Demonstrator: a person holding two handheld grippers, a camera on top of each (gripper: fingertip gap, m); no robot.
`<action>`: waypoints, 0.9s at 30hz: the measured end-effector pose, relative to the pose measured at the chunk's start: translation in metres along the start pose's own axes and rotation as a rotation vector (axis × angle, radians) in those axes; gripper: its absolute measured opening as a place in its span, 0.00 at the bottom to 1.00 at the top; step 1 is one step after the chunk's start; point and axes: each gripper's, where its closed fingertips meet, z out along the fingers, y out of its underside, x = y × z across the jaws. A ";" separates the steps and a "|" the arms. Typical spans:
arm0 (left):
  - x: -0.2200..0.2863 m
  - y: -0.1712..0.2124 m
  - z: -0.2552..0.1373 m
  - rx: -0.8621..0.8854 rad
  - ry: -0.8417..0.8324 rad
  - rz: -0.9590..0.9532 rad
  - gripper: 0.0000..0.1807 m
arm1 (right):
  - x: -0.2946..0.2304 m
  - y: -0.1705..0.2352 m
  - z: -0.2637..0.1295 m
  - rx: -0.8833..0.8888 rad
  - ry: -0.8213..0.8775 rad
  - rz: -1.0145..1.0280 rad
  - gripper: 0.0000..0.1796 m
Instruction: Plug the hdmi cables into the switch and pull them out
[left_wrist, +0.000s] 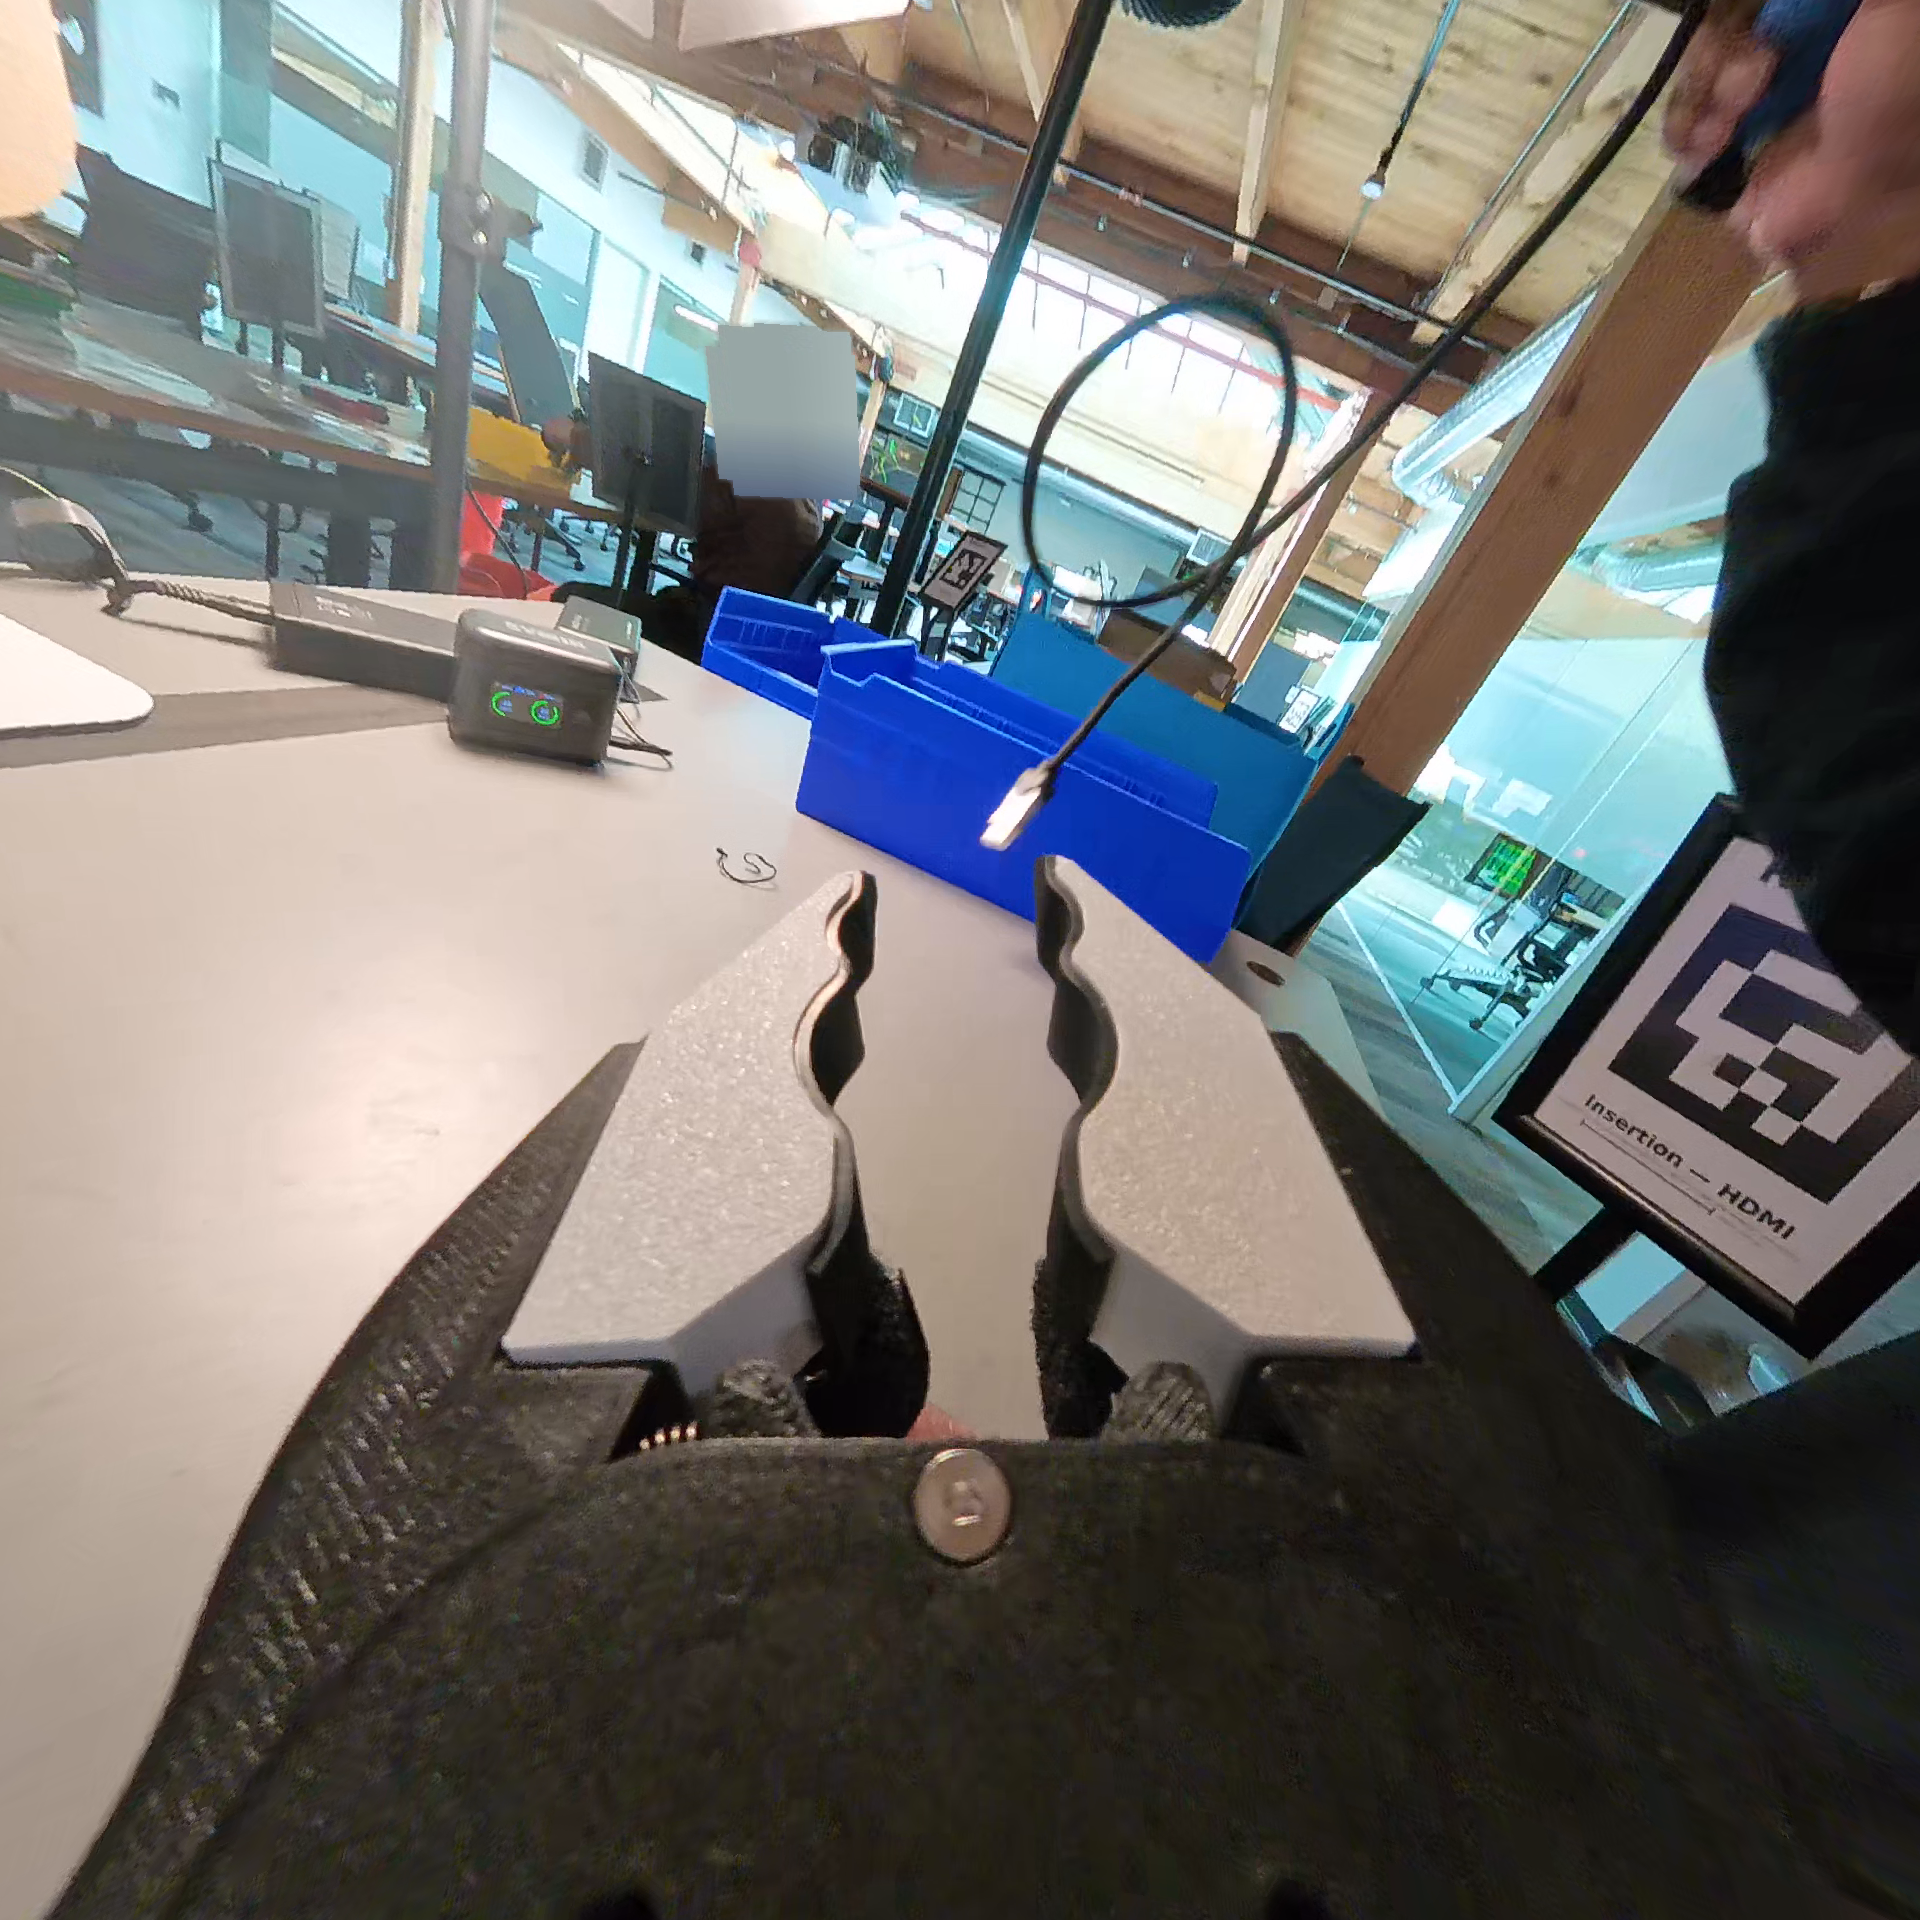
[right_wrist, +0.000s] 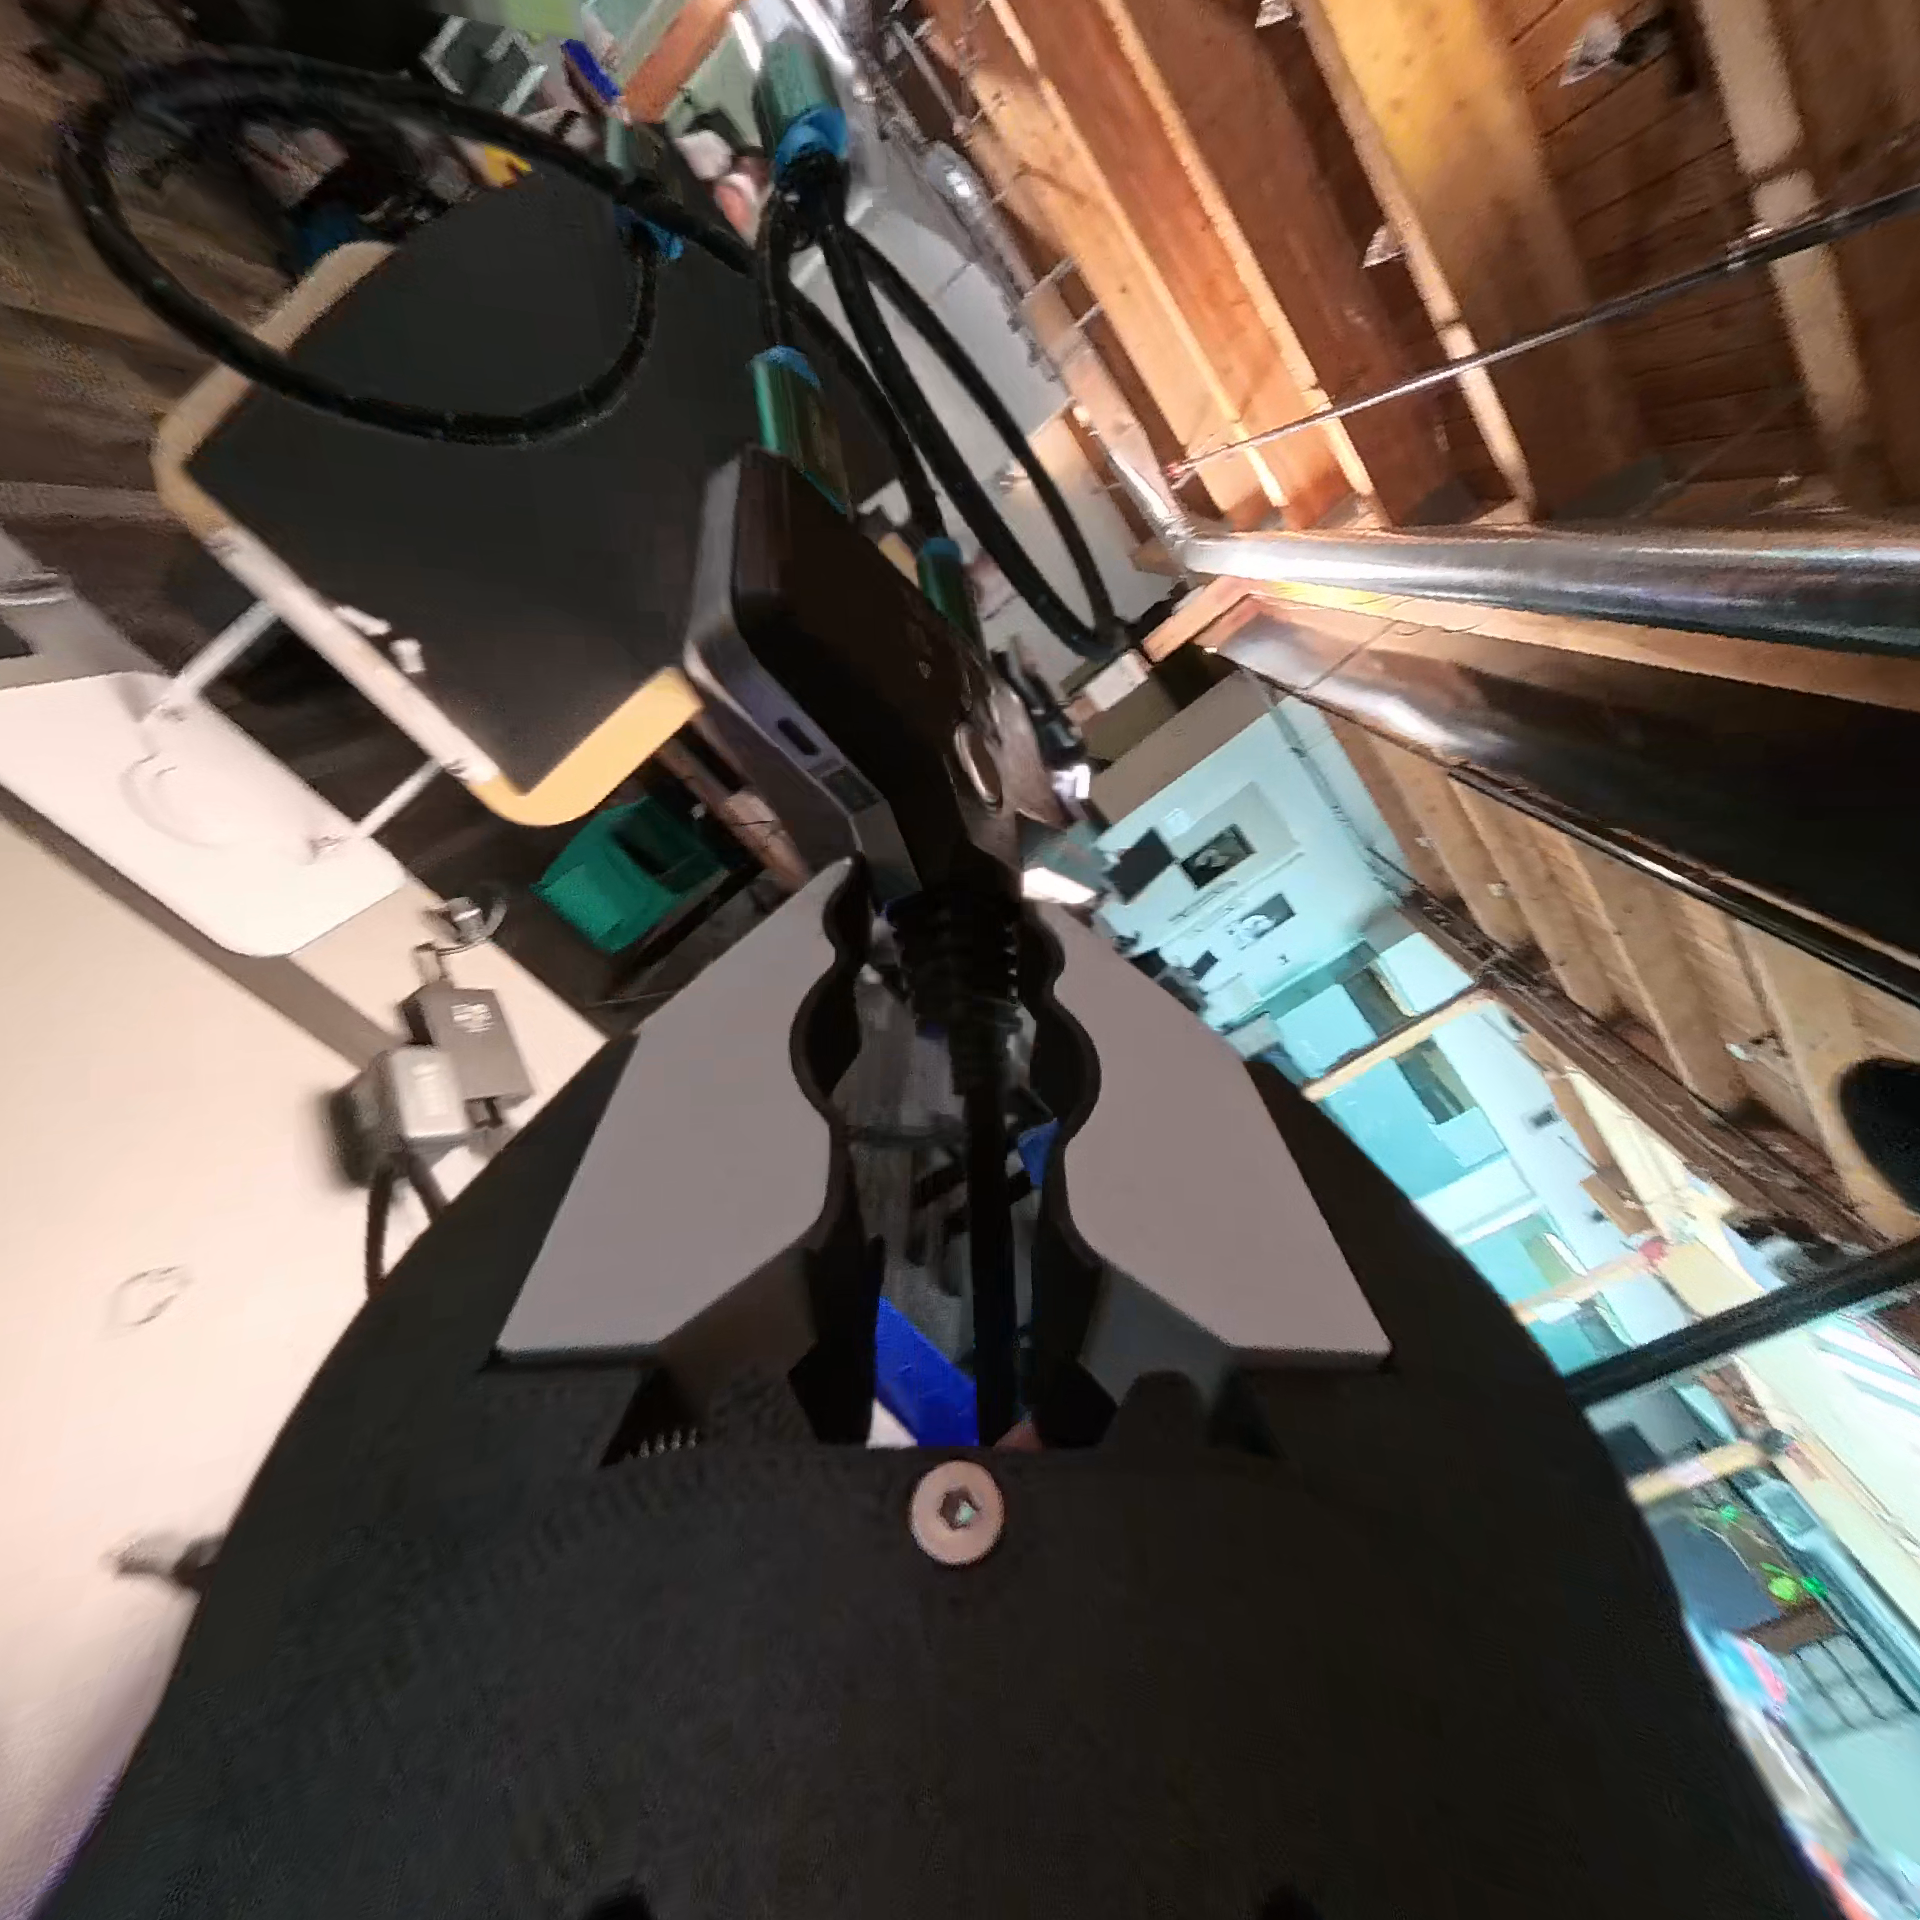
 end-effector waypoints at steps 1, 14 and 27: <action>0.000 0.003 0.001 -0.010 0.001 -0.001 0.17 | 0.017 -0.004 0.000 -0.002 0.040 -0.015 0.14; -0.003 0.013 0.004 -0.054 -0.004 -0.002 0.17 | 0.013 0.132 0.019 -0.232 0.139 -0.003 0.12; -0.002 0.027 0.009 -0.095 0.005 -0.007 0.17 | -0.160 0.385 -0.038 -0.758 -0.029 -0.035 0.12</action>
